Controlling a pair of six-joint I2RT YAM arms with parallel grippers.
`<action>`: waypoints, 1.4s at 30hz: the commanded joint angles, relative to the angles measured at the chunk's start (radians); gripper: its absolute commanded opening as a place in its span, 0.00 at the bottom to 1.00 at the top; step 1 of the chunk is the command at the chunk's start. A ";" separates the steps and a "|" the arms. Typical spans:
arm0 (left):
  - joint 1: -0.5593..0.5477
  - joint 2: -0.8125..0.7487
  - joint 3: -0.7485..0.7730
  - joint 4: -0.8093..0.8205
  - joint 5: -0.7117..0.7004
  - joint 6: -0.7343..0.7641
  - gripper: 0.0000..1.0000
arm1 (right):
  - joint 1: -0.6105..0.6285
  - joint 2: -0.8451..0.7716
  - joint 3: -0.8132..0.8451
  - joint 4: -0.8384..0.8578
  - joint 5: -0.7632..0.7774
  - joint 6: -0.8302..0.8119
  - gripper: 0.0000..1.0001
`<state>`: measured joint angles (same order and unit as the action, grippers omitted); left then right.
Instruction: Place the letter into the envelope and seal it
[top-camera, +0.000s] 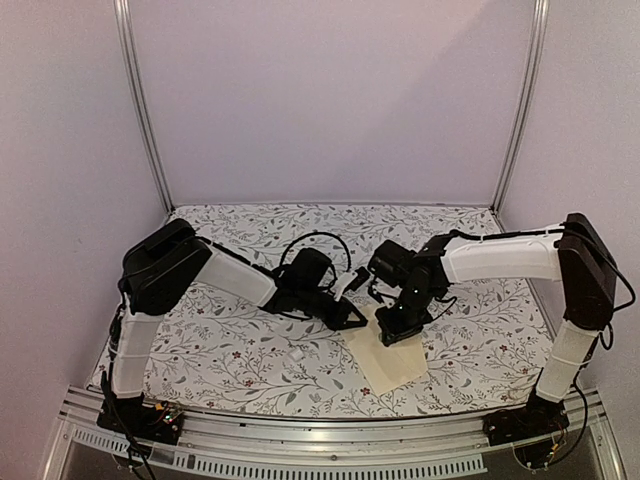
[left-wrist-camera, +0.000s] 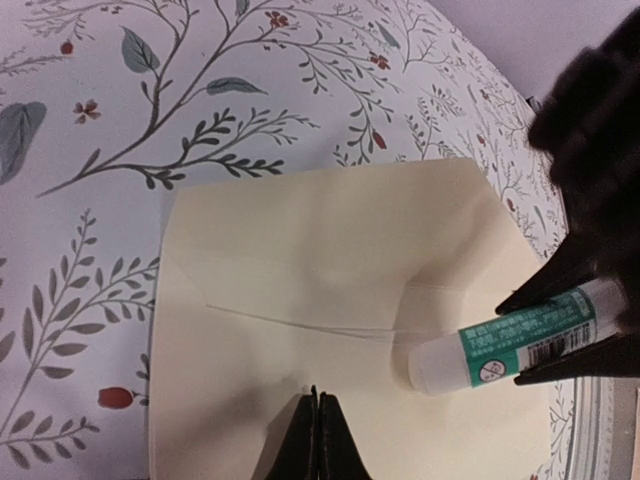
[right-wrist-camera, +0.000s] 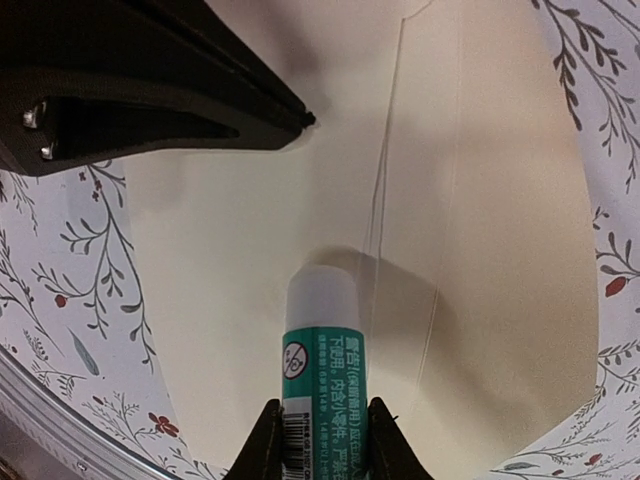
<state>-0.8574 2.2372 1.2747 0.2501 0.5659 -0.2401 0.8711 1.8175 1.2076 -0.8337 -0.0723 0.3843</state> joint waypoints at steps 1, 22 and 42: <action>0.018 -0.024 -0.026 -0.041 -0.025 0.005 0.00 | -0.016 0.053 -0.134 -0.092 0.090 0.019 0.00; 0.016 -0.029 -0.028 -0.048 -0.036 0.004 0.00 | 0.051 -0.160 -0.226 -0.168 -0.098 0.040 0.00; 0.013 -0.020 -0.020 -0.051 -0.035 0.000 0.00 | 0.008 0.056 -0.010 -0.031 -0.036 -0.055 0.00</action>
<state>-0.8574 2.2234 1.2602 0.2466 0.5560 -0.2405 0.8890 1.7771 1.1896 -0.9573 -0.1066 0.3676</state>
